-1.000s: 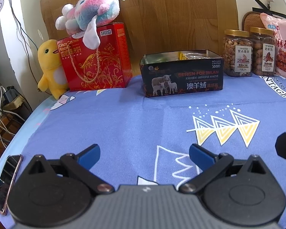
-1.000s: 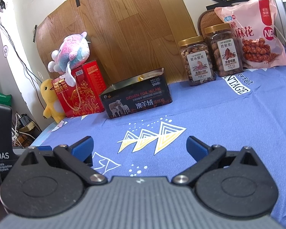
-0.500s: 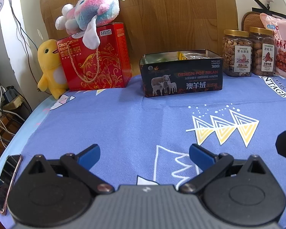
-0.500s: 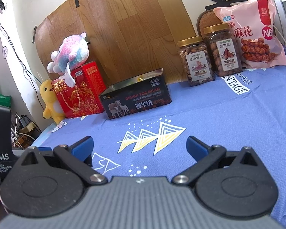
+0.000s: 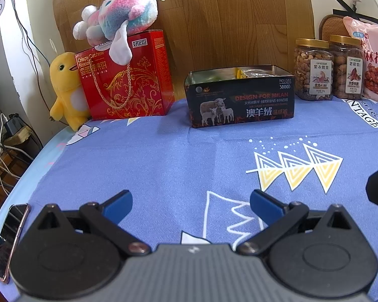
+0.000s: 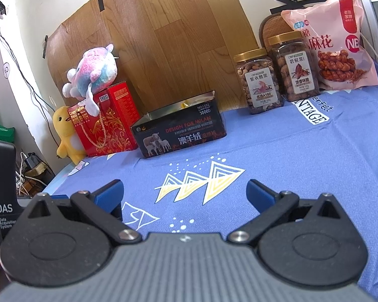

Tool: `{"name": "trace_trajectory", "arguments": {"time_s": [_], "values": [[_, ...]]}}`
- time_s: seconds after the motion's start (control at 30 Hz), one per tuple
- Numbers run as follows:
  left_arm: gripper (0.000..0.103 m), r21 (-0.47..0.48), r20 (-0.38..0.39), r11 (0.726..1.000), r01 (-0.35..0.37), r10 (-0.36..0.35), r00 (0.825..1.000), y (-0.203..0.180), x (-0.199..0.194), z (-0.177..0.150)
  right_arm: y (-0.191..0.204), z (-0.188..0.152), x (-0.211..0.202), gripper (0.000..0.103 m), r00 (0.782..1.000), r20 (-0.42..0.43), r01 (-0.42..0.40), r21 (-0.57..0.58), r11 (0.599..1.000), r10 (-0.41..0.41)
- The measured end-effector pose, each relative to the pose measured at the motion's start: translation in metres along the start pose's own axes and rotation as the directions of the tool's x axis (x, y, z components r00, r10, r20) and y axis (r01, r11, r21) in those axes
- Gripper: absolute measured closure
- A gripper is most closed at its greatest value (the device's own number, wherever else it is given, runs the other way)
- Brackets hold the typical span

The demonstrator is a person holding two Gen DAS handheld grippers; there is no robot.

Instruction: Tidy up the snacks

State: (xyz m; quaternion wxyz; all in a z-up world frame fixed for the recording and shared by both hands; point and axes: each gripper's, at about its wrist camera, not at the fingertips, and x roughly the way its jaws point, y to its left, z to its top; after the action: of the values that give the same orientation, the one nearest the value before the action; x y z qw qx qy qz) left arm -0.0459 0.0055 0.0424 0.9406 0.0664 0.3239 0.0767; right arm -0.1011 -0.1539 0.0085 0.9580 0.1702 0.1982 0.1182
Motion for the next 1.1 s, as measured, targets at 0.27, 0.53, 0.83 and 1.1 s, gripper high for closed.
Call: {"name": "trace_trajectory", "arguments": {"time_s": [0.27,0.53,0.83,1.1], "values": [[0.0,0.0,-0.001,1.0,0.0,0.0,1.0,0.0004,0.0003,-0.0006,-0.0003,0.0011,-0.0003,0.0,1.0,0.0,0.0,0.005,1.0,0.0],[0.0,0.001,-0.001,1.0,0.0,0.0,1.0,0.0002,0.0007,-0.0001,0.0001,0.0012,-0.0007,0.0,1.0,0.0,0.002,0.01,1.0,-0.002],[0.0,0.002,-0.001,1.0,0.0,0.0,1.0,0.0001,0.0009,0.0006,0.0004,0.0007,-0.0005,0.0,1.0,0.001,0.003,0.011,1.0,-0.003],[0.0,0.002,-0.002,1.0,-0.002,0.002,1.0,0.0002,0.0013,-0.0021,-0.0001,0.0008,-0.0005,0.0,1.0,0.001,0.002,0.011,1.0,-0.002]]}}
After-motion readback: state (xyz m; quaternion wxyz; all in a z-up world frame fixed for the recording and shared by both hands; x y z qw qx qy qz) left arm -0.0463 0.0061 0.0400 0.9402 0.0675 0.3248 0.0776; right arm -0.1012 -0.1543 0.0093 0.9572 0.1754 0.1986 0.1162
